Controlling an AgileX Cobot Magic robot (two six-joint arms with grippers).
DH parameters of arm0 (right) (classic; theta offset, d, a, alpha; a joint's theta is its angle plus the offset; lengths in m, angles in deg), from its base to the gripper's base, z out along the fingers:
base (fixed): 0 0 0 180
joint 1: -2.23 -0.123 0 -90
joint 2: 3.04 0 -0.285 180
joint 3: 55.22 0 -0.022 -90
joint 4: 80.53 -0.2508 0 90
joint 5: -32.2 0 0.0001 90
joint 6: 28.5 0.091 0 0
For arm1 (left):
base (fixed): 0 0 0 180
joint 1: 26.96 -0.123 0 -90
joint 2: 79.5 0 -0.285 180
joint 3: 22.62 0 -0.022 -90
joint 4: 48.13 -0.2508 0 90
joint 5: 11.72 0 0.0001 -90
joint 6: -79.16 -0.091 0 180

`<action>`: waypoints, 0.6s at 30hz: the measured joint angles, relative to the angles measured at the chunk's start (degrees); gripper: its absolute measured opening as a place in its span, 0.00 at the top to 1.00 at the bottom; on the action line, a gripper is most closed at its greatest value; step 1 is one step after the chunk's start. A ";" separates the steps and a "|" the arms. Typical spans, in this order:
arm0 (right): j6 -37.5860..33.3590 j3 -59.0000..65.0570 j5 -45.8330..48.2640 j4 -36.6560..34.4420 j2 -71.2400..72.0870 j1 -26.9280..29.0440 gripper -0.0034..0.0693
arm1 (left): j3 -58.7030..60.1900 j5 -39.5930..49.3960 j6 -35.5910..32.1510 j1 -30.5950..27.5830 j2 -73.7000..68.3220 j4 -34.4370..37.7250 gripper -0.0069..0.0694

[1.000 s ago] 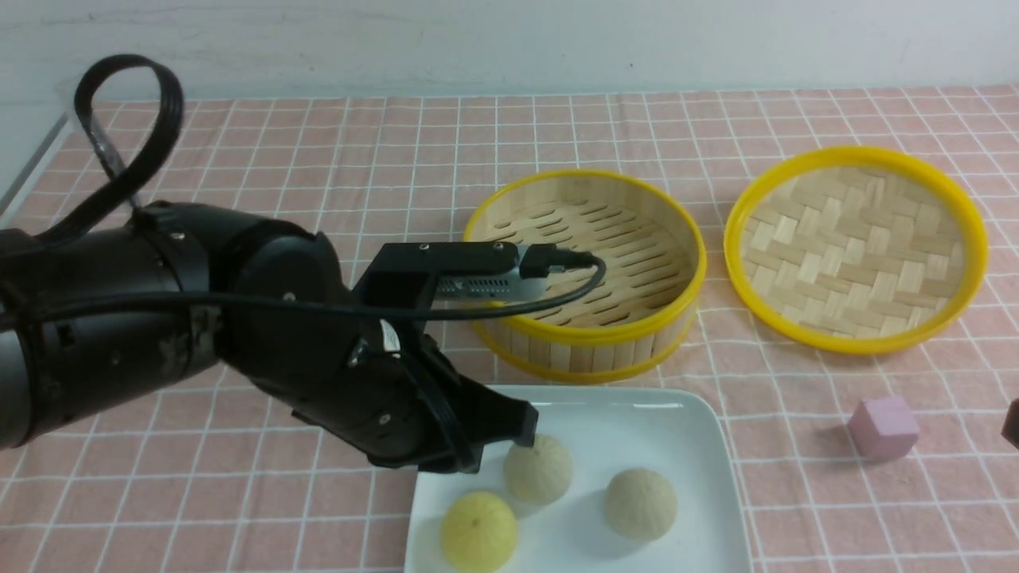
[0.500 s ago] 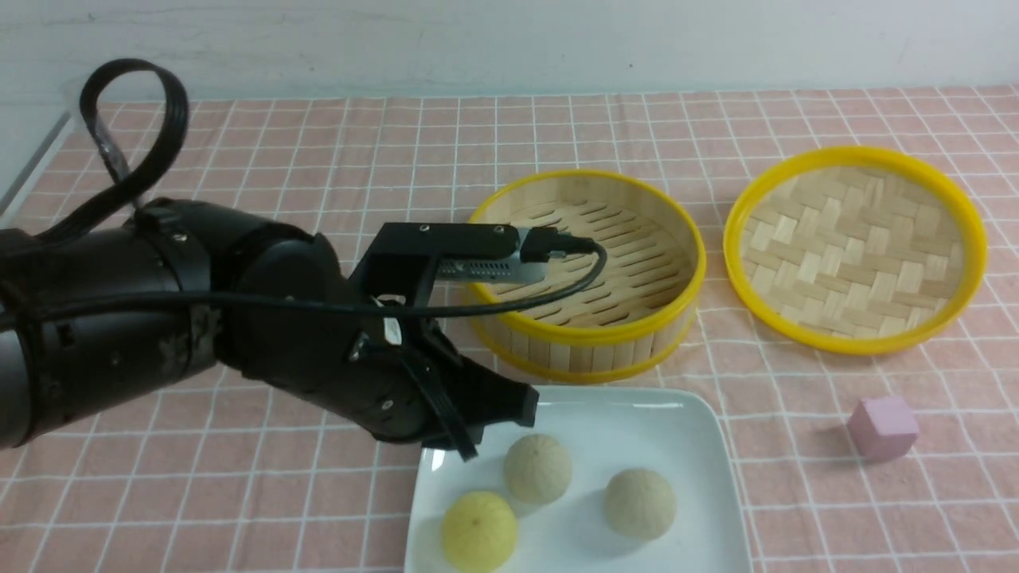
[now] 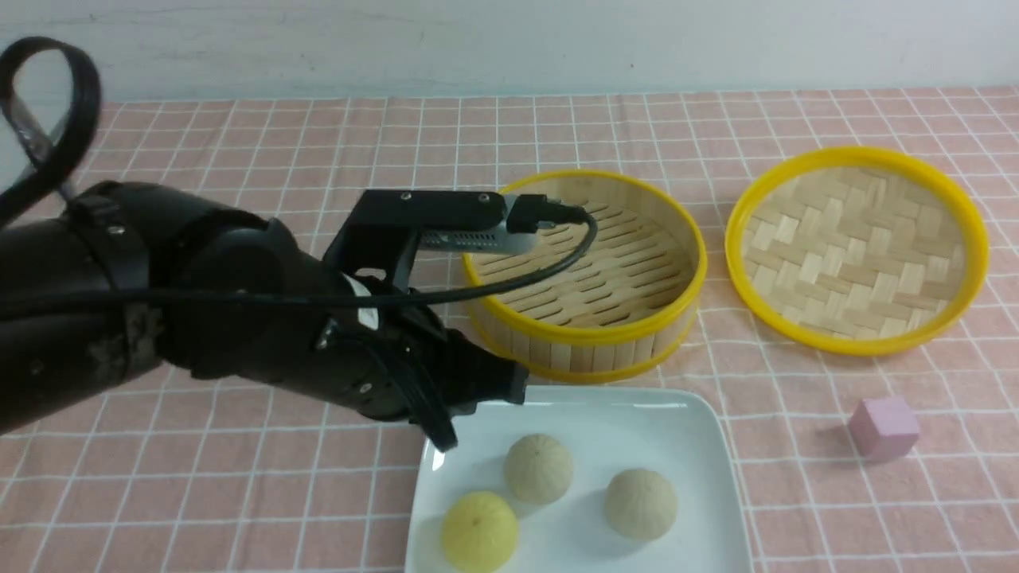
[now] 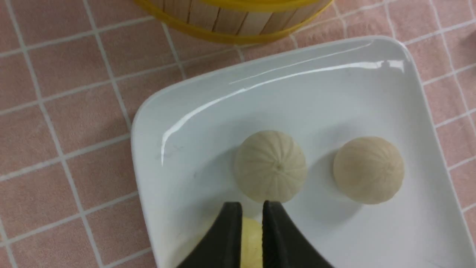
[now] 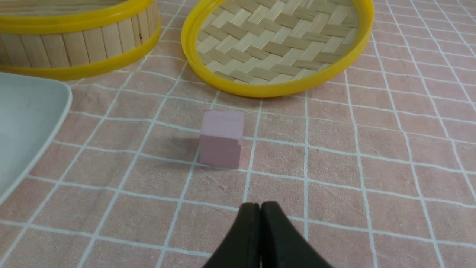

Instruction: Put the steamed buns into the plate on the pink tablecloth.

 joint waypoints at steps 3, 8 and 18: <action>0.00 0.00 0.00 0.03 0.00 0.00 0.92 | 0.00 0.31 0.00 0.00 2.66 -0.47 0.80; 0.00 0.00 0.00 0.15 0.00 0.00 0.91 | 0.00 4.52 0.00 0.00 13.11 -4.78 0.91; 0.00 0.00 0.00 0.15 0.00 0.00 0.89 | 1.50 20.97 0.00 0.00 31.56 -13.64 0.91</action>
